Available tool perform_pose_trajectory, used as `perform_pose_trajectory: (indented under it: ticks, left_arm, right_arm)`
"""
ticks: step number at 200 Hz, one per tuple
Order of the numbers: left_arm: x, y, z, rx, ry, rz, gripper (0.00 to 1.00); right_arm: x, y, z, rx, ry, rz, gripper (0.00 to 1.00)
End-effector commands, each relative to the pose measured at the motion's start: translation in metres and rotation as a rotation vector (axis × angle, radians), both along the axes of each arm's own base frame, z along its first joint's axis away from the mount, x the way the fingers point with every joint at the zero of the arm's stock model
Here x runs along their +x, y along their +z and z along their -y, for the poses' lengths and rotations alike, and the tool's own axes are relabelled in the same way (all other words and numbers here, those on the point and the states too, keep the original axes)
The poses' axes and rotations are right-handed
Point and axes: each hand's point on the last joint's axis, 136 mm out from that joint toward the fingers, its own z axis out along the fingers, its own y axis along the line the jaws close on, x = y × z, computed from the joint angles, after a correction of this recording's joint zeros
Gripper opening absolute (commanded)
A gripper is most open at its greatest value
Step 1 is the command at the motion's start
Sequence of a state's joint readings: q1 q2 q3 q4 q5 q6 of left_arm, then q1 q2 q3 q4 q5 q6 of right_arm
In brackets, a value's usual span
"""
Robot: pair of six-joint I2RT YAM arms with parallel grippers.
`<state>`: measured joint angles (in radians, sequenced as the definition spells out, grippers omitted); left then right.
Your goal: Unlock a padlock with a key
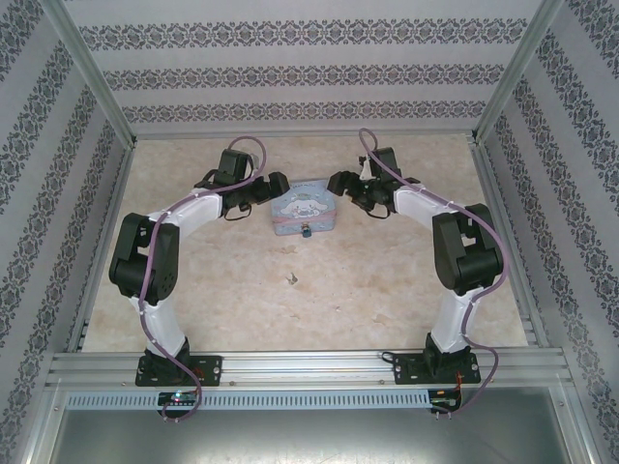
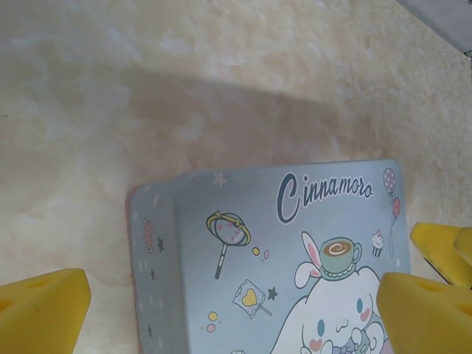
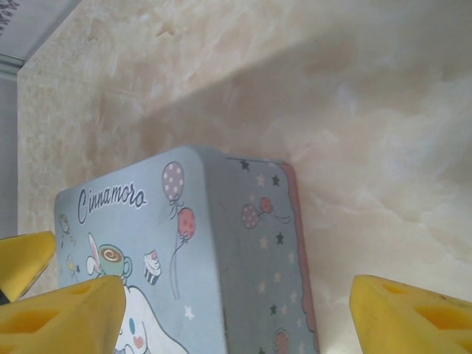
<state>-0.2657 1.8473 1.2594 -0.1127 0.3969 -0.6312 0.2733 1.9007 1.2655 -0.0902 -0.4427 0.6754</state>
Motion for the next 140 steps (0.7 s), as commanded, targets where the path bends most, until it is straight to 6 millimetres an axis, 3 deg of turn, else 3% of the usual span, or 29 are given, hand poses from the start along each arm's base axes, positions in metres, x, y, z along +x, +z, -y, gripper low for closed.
perform_pose_trajectory:
  ticks: [1, 79, 140]
  left_arm:
    - [-0.002, 0.005, 0.015, -0.048, -0.018, 0.020, 1.00]
    - [-0.018, -0.002, 0.038, -0.064, -0.070, -0.012, 1.00]
    - [-0.036, -0.006, 0.057, -0.069, -0.099, -0.016, 1.00]
  right_arm:
    - [0.001, 0.007, -0.018, 0.030, 0.024, -0.003, 0.80]
    - [-0.019, -0.002, -0.051, 0.085, 0.069, -0.035, 0.79]
    - [-0.038, -0.002, -0.052, 0.086, 0.068, -0.043, 0.79]
